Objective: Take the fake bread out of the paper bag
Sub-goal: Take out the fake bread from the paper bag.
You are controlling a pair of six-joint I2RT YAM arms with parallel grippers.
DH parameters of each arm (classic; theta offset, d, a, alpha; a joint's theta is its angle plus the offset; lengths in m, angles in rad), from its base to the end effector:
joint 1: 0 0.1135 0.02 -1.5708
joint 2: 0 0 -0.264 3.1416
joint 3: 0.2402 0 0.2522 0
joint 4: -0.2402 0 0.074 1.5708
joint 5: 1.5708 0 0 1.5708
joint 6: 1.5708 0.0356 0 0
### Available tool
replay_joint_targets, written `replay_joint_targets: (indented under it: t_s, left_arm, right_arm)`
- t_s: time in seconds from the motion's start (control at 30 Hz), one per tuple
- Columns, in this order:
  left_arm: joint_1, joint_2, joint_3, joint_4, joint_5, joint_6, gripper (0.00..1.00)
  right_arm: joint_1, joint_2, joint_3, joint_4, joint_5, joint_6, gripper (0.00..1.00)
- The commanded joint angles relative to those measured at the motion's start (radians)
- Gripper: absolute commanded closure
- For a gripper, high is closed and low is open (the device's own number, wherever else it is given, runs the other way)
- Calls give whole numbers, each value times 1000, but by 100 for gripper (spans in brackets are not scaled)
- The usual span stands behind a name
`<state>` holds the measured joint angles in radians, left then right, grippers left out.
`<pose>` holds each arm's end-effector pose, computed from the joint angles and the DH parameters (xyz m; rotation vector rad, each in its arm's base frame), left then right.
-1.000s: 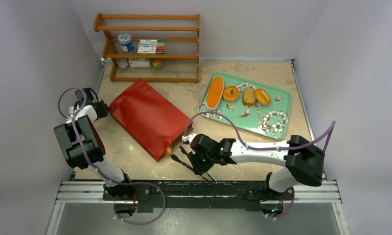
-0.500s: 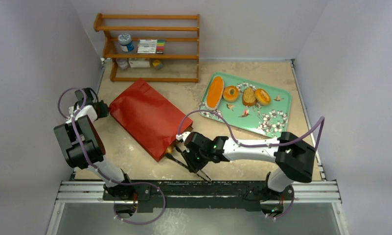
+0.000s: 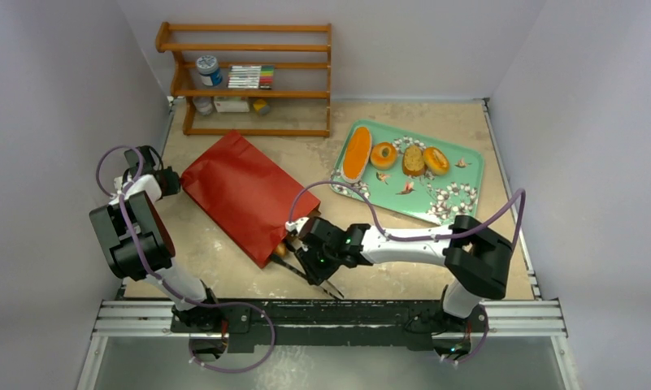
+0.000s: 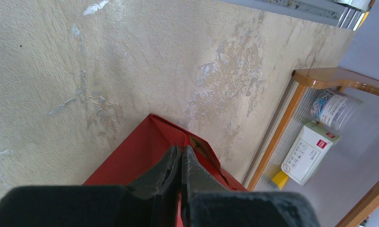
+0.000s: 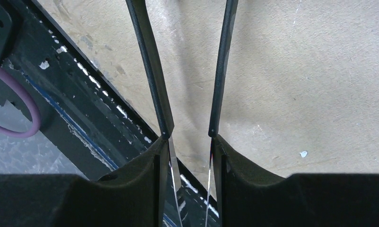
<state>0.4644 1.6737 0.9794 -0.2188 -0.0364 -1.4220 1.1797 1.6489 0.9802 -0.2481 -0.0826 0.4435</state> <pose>0.3041 0.1538 0.1788 -2.0479 1.4663 -0.3553 0.1256 0.3123 0.1850 -0.9903 2.4643 0.7289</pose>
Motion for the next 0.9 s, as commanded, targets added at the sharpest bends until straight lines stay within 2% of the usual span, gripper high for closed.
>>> replay_joint_targets:
  t_s: [0.0,0.57,0.87]
  left_arm:
    - [13,19,-2,12,-26,-2,100]
    - [13,32,-16,26,-17,-4,100]
    - [13,47,-18,35,-14,-5,100]
  right_arm:
    - [-1,8,46,14,-4,-20,61]
    - [-43,109,138,12,10,-66,62]
    - [-57,107,143,5,4,-72,75]
